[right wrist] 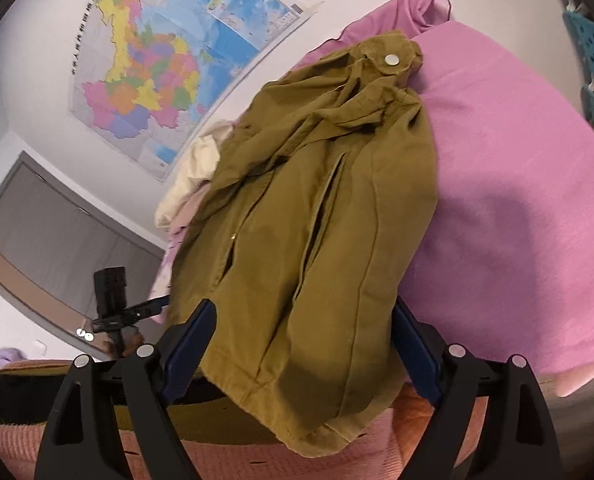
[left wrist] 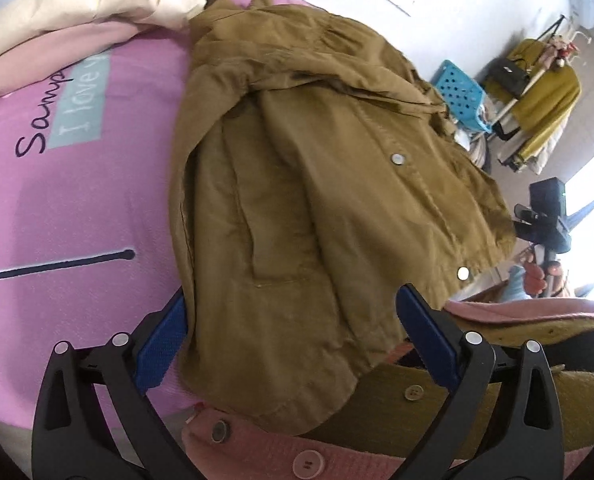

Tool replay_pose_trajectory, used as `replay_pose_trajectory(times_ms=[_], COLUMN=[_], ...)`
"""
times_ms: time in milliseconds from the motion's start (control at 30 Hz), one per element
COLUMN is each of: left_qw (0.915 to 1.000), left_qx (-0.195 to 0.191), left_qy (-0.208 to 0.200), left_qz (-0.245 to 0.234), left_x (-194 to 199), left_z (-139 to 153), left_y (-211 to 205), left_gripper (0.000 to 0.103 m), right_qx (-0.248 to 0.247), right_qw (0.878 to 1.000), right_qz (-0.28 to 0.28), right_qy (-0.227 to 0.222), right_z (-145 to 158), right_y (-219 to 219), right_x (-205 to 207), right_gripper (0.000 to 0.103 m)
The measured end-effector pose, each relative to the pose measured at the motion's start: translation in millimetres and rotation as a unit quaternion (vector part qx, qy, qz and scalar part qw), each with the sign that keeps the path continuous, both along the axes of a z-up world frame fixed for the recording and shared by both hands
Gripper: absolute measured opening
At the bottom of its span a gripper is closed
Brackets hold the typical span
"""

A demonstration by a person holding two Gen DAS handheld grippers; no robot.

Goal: Fold large clothes

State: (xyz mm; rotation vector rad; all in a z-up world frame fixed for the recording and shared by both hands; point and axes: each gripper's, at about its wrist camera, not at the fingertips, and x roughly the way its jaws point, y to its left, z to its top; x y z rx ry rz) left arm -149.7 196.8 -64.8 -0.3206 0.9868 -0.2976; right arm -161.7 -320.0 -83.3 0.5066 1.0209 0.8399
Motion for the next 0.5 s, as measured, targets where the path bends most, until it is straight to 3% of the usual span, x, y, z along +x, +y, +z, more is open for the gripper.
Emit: replay_pose_trajectory(times_ms=[100,200,233,267,300,333,367,400,500], left_qw=[1.0000,0.9997,0.9993,0.9989,0.9985,0.9985,0.9983,0.9982,0.9987], left_qx=[-0.004,0.022,0.035,0.046,0.053,0.051,0.047,0.039,0.017], left_qy=[0.004,0.008,0.007,0.008,0.011,0.015,0.022,0.027,0.012], left_qz=[0.002,-0.001,-0.002,0.000,0.006,0.014,0.028,0.035,0.046], left_x=[1.3,3.1,3.2,2.9,3.4,3.8,4.9,5.4,2.9], left_z=[-1.6,-2.3,-1.5,-0.5,0.0,-0.1,0.1,1.2,15.1], left_y=[1.4,-6.3,-10.1,-10.9,-8.7,-4.4,2.1,7.1,14.9], left_gripper=[0.092,0.087,0.079,0.057,0.041,0.036,0.023,0.017,0.013], right_qx=[0.005,0.006,0.005,0.002,0.004,0.007,0.007,0.011,0.039], right_qw=[1.000,1.000,1.000,1.000,1.000,1.000,1.000,1.000,0.999], right_qz=[0.016,0.027,0.029,0.028,0.025,0.022,0.018,0.015,0.005], right_qy=[0.003,0.002,0.002,0.001,0.002,0.004,0.001,-0.002,-0.028], right_z=[-2.7,-2.9,-3.6,-3.9,-4.6,-5.1,-3.8,-2.1,16.5], right_y=[5.1,10.8,12.4,15.5,16.2,16.7,16.0,14.4,8.9], right_x=[-4.6,-6.1,-7.1,-7.4,-6.9,-6.2,-6.4,-7.1,-8.5], right_gripper=[0.084,0.081,0.070,0.060,0.040,0.023,0.022,0.020,0.016])
